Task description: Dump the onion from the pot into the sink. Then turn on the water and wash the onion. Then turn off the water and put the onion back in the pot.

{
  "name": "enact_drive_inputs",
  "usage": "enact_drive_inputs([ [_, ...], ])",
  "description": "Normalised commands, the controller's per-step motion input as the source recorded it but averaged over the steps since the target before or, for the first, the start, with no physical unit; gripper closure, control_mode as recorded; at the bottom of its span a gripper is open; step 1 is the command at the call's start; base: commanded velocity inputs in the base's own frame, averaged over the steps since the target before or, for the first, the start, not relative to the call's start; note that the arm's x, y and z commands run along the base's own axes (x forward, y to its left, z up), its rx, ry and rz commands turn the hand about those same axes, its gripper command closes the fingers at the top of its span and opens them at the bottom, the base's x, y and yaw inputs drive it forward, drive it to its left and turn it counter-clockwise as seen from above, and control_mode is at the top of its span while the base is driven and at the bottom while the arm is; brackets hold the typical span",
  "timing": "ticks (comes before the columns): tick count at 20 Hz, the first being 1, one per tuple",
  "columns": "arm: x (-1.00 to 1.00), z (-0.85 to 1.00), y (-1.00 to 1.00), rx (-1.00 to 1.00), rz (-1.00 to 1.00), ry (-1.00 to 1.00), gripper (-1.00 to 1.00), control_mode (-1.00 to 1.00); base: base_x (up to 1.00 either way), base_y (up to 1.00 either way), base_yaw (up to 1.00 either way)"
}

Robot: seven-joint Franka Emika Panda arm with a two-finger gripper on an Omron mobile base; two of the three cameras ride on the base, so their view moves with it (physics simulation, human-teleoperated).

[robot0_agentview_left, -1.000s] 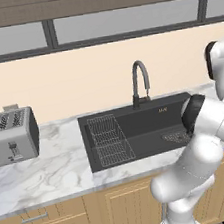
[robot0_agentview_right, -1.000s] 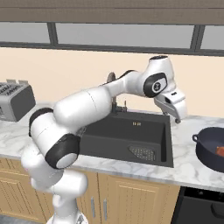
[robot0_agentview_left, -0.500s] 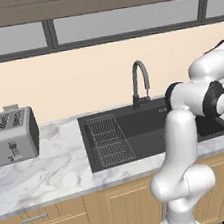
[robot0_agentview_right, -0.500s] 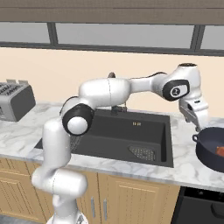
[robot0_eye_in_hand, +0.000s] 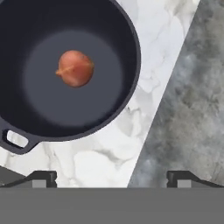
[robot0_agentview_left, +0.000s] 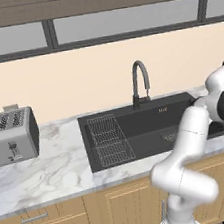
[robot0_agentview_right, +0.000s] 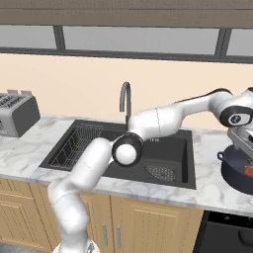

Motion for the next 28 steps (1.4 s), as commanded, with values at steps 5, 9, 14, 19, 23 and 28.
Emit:
enact_drive_inputs([
  [5, 0.65, 0.00, -0.23, 0.03, 0.16, 0.00, -1.00, -1.00, 0.00, 0.00, 0.00],
  [9, 0.59, 0.00, -0.28, 0.00, 0.14, 0.05, -1.00, -1.00, 0.00, 0.00, 0.00],
  [14, 0.38, 0.00, -0.69, 0.00, 0.07, 0.20, -1.00, -1.00, 0.00, 0.00, 0.00],
  [19, 0.49, 0.22, -0.31, 0.00, 0.13, 0.24, -1.00, -1.00, 0.00, 0.00, 0.00],
  [23, 0.48, 0.29, -0.12, 0.01, 0.16, 0.22, -1.00, -1.00, 0.00, 0.00, 0.00],
  [28, 0.14, 0.00, -0.46, 0.18, 0.07, 0.02, -1.00, -1.00, 0.00, 0.00, 0.00],
])
